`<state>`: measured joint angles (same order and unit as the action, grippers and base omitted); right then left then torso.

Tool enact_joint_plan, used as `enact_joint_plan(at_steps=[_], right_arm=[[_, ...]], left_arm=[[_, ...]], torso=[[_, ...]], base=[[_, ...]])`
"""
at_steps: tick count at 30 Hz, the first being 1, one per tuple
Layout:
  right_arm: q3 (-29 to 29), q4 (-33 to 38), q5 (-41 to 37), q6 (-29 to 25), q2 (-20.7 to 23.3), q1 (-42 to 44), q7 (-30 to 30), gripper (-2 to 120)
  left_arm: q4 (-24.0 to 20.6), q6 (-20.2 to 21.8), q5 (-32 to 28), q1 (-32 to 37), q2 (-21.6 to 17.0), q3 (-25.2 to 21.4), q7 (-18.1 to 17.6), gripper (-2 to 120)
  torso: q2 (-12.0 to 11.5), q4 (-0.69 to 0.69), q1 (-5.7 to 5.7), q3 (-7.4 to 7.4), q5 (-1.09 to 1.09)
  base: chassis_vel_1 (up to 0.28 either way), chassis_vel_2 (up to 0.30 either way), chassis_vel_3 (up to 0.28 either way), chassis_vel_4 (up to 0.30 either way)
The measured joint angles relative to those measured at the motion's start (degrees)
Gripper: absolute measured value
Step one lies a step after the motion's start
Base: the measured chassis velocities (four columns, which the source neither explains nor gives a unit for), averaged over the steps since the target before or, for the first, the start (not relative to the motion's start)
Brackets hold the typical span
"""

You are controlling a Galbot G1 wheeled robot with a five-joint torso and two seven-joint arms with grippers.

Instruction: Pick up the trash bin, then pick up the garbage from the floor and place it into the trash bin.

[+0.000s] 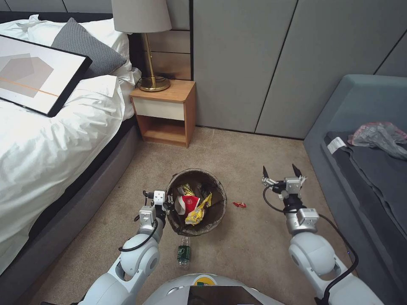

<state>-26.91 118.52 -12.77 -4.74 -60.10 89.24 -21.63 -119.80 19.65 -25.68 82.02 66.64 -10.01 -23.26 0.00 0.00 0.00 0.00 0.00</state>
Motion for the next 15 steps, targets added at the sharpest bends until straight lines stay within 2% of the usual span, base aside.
enact_joint_plan(at_steps=[7,15], right_arm=[[-0.7,-0.8,2.4,-1.2,-4.5,2.1,0.1,100],[-0.6,-1.1,3.3,-1.6,-7.2,2.6,0.2,100]], left_arm=[[-0.1,0.0,0.0,0.2,-0.1,0.2,0.0,0],[-0.4,0.0,0.0,0.5,-0.1,0.3,0.0,0]], torso=[[0.0,0.00,0.00,0.00,0.00],[0.0,0.00,0.00,0.01,0.00]], base=[[0.000,0.000,0.000,0.000],[0.000,0.000,0.000,0.000]])
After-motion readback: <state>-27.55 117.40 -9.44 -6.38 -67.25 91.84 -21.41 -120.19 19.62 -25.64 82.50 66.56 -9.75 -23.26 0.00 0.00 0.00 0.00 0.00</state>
